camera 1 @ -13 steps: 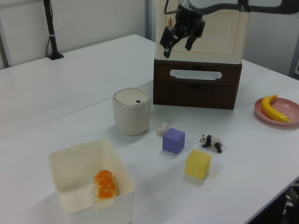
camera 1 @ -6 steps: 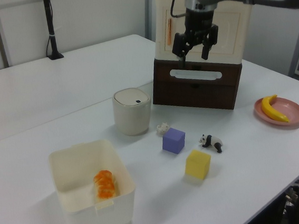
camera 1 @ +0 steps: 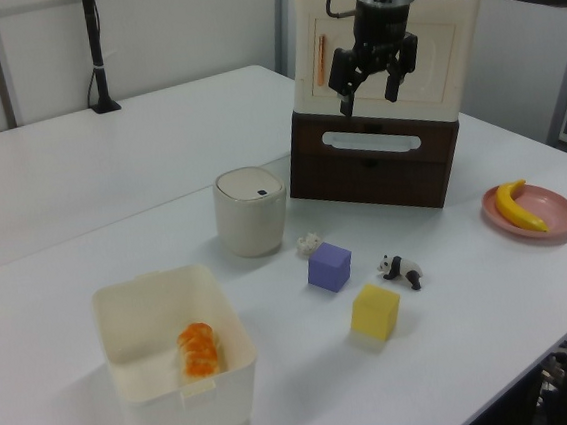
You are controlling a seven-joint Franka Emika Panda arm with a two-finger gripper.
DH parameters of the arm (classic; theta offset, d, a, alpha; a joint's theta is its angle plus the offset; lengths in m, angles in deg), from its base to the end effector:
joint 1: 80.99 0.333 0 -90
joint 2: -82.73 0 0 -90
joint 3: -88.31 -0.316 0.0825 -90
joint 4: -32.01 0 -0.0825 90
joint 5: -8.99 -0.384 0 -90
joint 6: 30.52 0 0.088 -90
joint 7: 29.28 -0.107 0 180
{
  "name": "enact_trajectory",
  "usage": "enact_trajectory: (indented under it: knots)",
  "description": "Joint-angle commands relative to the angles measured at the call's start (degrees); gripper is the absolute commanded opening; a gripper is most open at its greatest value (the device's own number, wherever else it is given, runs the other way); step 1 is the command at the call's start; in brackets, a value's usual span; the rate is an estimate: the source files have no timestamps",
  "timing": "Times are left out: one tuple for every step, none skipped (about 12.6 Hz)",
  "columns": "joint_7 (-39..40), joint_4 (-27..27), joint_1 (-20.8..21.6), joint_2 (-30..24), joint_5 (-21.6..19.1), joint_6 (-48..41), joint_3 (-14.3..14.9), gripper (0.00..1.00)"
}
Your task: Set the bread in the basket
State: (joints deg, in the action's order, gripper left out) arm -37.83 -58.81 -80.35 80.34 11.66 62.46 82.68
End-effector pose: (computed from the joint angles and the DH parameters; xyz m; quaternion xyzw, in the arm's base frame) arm 0.5442 0.0562 0.6455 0.9987 -0.0195 0.0425 0.0200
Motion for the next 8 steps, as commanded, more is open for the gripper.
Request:
enact_trajectory:
  knots:
    - [-1.1, 2.1, -1.3, 1.0, 0.4, -1.7, 0.6, 1.0]
    - [-1.0, 2.1, -1.8, 1.2, 0.3, -1.5, 0.5, 1.0]
    - [-1.0, 2.1, -2.4, 1.2, 0.4, -1.3, 0.5, 1.0]
    - [-0.9, 2.0, -2.9, 1.1, 0.4, -1.1, 0.5, 1.0]
    - [-0.3, 2.1, -3.4, 1.0, 0.3, -1.0, 0.5, 1.0]
    - [-0.2, 2.0, -3.7, 0.9, 0.3, -0.9, 0.5, 1.0]
    - [-0.2, 2.0, -3.6, 0.8, 0.8, -0.8, 0.4, 1.0]
    - [0.0, 1.9, -3.7, 0.8, 1.5, -0.9, 0.4, 1.0]
